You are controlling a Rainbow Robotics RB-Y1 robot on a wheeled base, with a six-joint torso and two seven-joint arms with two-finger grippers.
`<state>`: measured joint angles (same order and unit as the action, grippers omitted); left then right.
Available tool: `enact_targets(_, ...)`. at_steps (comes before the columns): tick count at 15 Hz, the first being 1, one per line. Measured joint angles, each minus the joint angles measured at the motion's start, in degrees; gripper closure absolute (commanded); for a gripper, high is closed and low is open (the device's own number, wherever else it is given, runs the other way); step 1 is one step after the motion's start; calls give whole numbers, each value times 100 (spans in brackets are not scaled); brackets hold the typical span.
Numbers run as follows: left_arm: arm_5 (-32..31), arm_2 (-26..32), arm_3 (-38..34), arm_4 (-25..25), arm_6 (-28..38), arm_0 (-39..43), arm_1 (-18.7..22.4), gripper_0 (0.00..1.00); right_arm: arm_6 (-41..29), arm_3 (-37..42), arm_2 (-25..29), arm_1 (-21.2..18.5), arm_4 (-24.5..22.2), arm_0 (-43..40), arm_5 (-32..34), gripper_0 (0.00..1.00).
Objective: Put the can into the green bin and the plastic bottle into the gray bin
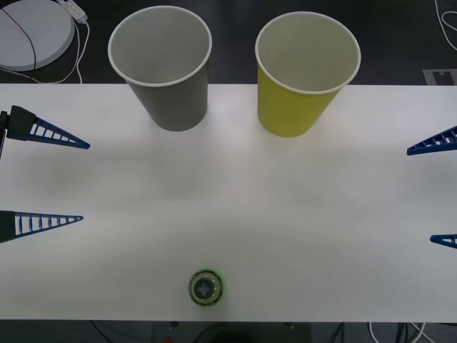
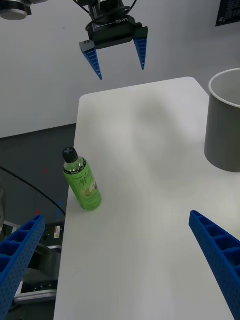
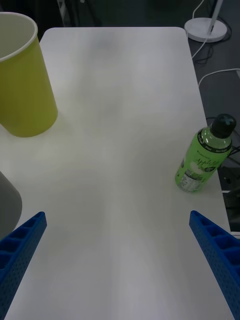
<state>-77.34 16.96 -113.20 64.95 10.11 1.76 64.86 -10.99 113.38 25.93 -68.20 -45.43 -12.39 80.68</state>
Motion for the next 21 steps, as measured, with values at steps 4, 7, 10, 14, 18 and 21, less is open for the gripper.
enact_targets(4,0,0,0,0,0,0,0,0,0,0,0,0,0,0,0,0)
enact_targets(7,-12,-221,146,-1,-19,250,-191,0,0,0,0,-1,0,1,-1,0)
enact_targets(10,-32,-263,280,-60,-154,282,-216,0,0,1,0,0,1,0,-1,0)
enact_targets(14,-229,-262,476,-37,-547,293,-185,0,0,1,0,0,0,0,-1,0)
enact_targets(18,-562,-280,967,-111,-1277,291,-185,0,0,1,0,0,0,0,-1,0)
enact_targets(21,-817,-281,1172,-131,-1450,298,-185,0,0,1,0,0,0,0,-1,0)
